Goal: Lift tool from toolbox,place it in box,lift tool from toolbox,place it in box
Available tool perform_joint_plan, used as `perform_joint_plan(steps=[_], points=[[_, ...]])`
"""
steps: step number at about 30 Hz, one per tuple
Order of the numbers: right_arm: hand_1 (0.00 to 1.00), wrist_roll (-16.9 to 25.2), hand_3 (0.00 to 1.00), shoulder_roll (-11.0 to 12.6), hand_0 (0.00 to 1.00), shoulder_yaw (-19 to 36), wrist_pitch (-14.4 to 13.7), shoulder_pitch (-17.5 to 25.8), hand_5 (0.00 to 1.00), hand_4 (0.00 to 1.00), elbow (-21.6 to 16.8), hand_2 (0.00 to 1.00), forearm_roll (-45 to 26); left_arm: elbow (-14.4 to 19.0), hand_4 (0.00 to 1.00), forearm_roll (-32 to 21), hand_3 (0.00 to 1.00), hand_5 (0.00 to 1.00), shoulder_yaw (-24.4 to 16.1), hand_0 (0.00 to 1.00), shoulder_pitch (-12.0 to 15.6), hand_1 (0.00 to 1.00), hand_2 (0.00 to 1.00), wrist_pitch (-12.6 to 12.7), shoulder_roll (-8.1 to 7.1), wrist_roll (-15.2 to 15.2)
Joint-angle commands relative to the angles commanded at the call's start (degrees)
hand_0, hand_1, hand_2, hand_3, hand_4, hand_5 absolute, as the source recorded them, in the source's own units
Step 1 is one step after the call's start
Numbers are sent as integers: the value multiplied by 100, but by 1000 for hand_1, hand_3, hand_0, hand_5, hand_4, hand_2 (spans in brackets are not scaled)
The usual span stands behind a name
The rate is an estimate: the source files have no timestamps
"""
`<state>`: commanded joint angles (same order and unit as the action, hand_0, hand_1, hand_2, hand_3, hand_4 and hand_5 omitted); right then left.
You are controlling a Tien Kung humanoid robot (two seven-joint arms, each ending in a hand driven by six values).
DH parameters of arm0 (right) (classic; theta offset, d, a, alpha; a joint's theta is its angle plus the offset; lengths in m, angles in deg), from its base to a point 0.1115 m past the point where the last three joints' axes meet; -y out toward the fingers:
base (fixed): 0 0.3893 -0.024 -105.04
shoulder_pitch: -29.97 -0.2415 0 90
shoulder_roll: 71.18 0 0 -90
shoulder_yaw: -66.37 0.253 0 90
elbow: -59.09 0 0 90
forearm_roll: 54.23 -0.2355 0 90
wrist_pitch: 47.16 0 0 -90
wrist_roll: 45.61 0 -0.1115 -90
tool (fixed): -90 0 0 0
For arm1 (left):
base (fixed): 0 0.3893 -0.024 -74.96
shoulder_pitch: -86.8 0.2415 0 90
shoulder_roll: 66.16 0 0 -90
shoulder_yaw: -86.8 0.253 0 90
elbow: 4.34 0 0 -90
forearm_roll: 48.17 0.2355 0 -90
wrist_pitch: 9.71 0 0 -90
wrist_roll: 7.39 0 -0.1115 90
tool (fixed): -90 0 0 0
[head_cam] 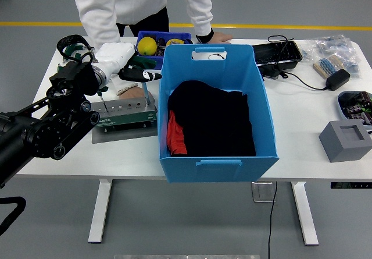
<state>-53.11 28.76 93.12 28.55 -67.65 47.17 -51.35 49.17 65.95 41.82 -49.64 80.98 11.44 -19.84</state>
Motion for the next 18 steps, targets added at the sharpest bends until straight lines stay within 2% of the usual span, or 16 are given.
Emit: perform_joint_plan(steps=[1, 6, 7, 10, 12, 13, 18], points=[[608, -1, 552, -1, 635, 2, -1, 3, 673, 780, 0, 684, 5, 6, 998, -9, 25, 769, 8, 101, -2, 2, 2, 17, -3, 18], [608, -13, 552, -4, 635, 17, -7, 29, 673, 780, -4, 684, 45, 78, 998, -22, 25, 769, 123, 101, -78, 2, 2, 154, -67, 160], [607, -15, 552, -5, 635, 20, -8, 33, 673, 780, -4, 684, 53, 88, 998, -21, 21, 748, 146, 60, -95, 2, 2, 175, -83, 185], [607, -29, 552, -7, 635, 45, -9, 50, 673, 780, -5, 684, 97, 118, 998, -32, 21, 748, 264, 60, -183, 2, 2, 237, -153, 264], [607, -38, 552, -9, 635, 65, -11, 60, 673, 780, -5, 684, 126, 130, 998, -31, 21, 748, 346, 60, -243, 2, 2, 263, -195, 299], [608, -43, 552, -11, 635, 75, -12, 65, 673, 779, -4, 683, 140, 134, 998, -28, 21, 738, 388, 19, -271, 2, 2, 275, -215, 317], [608, -56, 552, -14, 635, 104, -16, 72, 673, 779, -4, 683, 175, 135, 998, -25, 21, 738, 567, 19, -395, 2, 2, 262, -302, 347]])
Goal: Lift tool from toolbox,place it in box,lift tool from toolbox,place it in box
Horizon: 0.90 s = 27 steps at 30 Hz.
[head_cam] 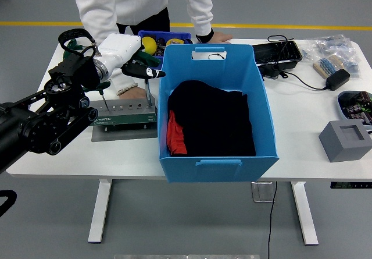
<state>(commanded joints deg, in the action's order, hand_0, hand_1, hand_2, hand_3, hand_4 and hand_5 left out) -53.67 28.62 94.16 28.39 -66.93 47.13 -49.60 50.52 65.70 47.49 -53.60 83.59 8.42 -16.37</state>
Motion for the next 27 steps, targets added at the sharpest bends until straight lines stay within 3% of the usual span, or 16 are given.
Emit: perform_joint_plan(steps=[18, 19, 27], points=[[608, 20, 552, 9, 635, -12, 4, -9, 672, 780, 11, 683, -74, 204, 998, -211, 21, 727, 401, 23, -585, 2, 2, -188, -328, 150], [608, 22, 552, 9, 635, -13, 4, -10, 673, 780, 12, 683, -80, 205, 878, -222, 20, 665, 409, 23, -621, 2, 2, -198, -334, 154], [608, 22, 552, 5, 635, -2, 1, -6, 673, 780, 14, 683, -89, 233, 832, -293, 20, 650, 446, 24, -918, 2, 2, -246, -425, 194]])
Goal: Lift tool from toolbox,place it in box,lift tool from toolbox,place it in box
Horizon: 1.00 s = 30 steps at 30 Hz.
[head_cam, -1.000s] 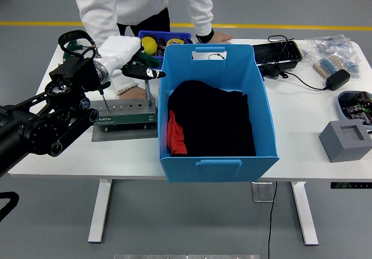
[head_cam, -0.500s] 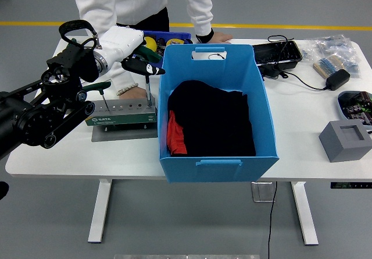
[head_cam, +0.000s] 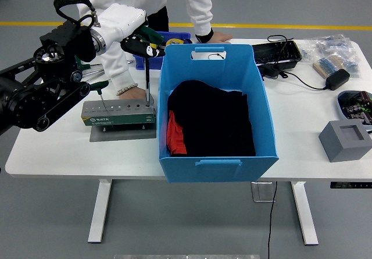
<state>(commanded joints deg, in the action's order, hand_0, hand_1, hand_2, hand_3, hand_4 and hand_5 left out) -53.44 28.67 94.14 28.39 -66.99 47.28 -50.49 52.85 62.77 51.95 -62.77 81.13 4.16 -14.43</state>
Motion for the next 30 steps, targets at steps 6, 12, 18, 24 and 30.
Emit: perform_joint_plan(steps=[6, 12, 18, 24, 30], points=[[607, -10, 552, 5, 635, 36, 0, 0, 673, 780, 2, 683, 35, 3, 810, -26, 23, 640, -32, 25, -115, 2, 2, -37, -82, 19], [607, -14, 551, 6, 635, 54, -2, -4, 673, 780, 2, 683, 55, 148, 779, -8, 28, 615, -113, 24, -181, 2, 2, -75, -164, 2], [608, -15, 552, 7, 635, 59, -9, -5, 672, 780, -4, 683, 65, 443, 761, 56, 33, 599, -265, 25, -282, 2, 2, -139, -294, -39], [608, -34, 551, 10, 635, 88, -13, -6, 674, 780, -11, 683, 132, 849, 752, 108, 33, 592, -641, 27, -404, 2, 2, -172, -351, -90], [608, -37, 551, 20, 635, 89, -11, -15, 673, 781, -12, 683, 152, 1187, 733, -22, 34, 571, -962, 29, -433, 2, 2, -126, -222, -110]])
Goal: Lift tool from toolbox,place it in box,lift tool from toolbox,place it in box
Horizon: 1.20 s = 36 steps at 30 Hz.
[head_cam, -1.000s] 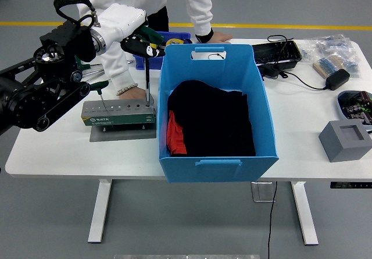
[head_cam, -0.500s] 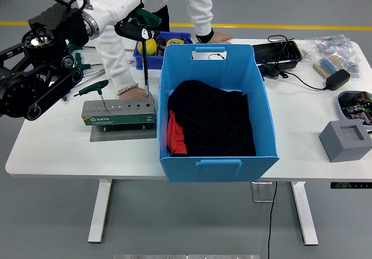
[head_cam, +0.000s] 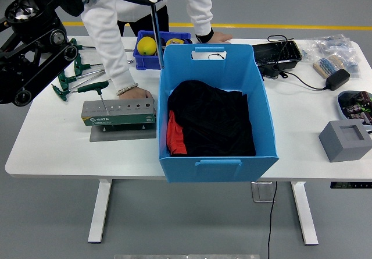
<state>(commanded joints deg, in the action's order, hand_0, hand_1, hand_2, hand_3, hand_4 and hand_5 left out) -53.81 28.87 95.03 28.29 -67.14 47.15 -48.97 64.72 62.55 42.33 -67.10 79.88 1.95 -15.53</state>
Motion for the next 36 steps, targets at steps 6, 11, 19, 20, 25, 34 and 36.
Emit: perform_joint_plan(steps=[6, 11, 19, 20, 25, 34, 36], points=[[607, 15, 551, 11, 635, -23, 1, -26, 673, 781, 5, 682, -35, 193, 725, -187, 34, 564, 30, 29, 93, 2, 2, 45, 276, -3], [607, 19, 551, 17, 635, -20, 0, -46, 673, 781, 7, 681, -49, 226, 719, -474, 36, 557, 458, 29, 204, 2, 2, 107, 545, 41], [607, 38, 551, 61, 635, -38, 10, -115, 673, 781, 13, 681, -60, -351, 713, -801, 37, 550, 1382, 29, 272, 2, 2, 148, 863, 178], [607, 50, 551, 66, 635, -48, 5, -118, 673, 781, 13, 681, -83, -408, 713, -825, 37, 550, 1443, 29, 284, 2, 2, 156, 885, 190], [607, 97, 551, 93, 635, -68, -14, -155, 673, 780, 17, 676, -125, -732, 711, -941, 37, 546, 1779, 29, 321, 2, 2, 212, 1042, 272], [602, 88, 551, 110, 633, -38, -11, -157, 673, 780, 23, 672, -63, -1235, 707, -1181, 53, 536, 2057, 56, 372, 2, 6, 309, 1341, 414], [602, 78, 551, 110, 633, -12, -12, -147, 673, 780, 25, 672, -21, -1365, 707, -1308, 53, 536, 2095, 56, 378, 2, 6, 352, 1415, 480]])
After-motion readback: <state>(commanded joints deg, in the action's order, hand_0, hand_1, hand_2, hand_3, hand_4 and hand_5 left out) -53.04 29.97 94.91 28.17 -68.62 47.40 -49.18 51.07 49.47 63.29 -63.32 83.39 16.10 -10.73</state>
